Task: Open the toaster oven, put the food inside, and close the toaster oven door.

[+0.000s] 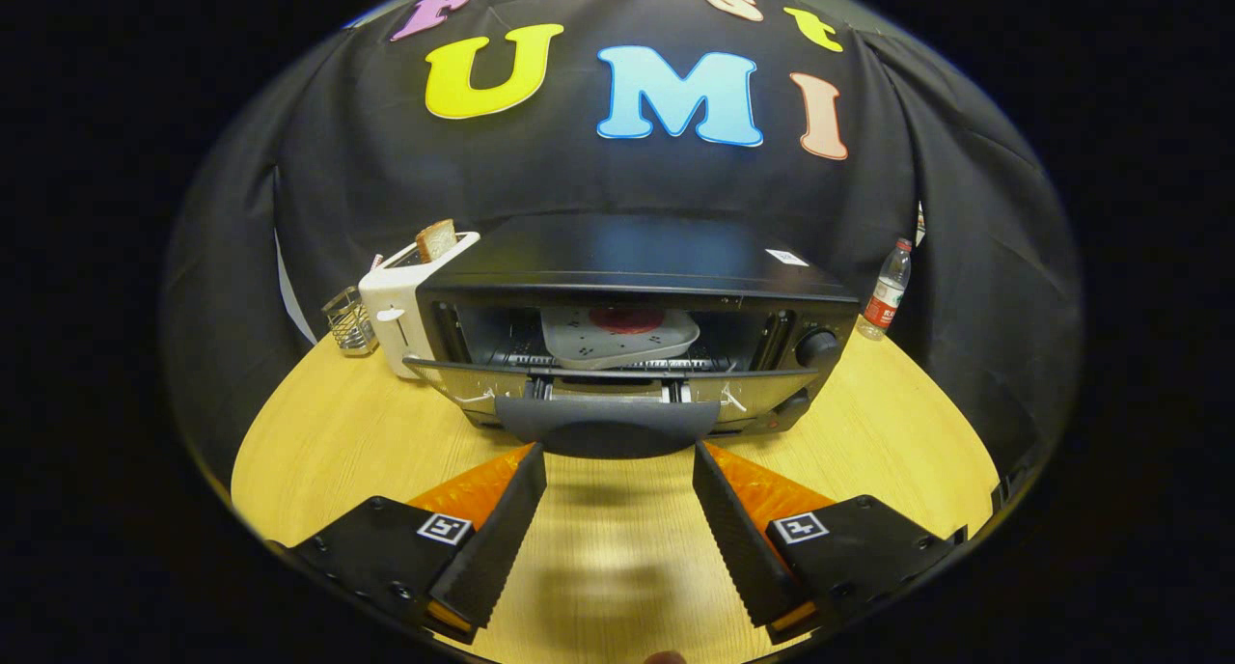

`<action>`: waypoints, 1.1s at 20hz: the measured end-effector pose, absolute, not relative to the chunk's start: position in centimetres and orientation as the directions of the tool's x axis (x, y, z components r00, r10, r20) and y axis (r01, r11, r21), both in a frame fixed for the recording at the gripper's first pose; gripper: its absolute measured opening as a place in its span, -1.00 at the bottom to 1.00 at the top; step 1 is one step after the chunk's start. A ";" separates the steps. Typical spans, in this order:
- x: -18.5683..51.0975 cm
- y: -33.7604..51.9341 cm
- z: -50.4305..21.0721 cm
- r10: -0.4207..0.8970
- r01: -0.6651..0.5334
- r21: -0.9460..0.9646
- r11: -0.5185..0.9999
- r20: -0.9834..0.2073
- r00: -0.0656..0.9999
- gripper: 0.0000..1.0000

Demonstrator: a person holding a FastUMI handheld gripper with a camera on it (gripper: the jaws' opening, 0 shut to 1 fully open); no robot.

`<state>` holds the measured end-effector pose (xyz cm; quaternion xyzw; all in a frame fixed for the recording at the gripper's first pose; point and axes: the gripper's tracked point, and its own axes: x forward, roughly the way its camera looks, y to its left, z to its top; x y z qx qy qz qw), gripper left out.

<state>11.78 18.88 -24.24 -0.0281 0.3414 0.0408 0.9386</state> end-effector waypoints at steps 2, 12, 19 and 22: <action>12.0 18.5 -23.1 0.056 -0.100 -0.038 0.994 -0.614 0.787 0.95; 9.5 16.4 -13.4 0.139 -0.168 -0.048 0.985 -0.362 0.922 0.95; 5.6 11.5 -7.3 0.152 -0.165 -0.033 0.986 -0.246 0.957 0.94; 4.2 9.2 -5.5 0.136 -0.146 -0.027 0.989 -0.219 0.966 0.94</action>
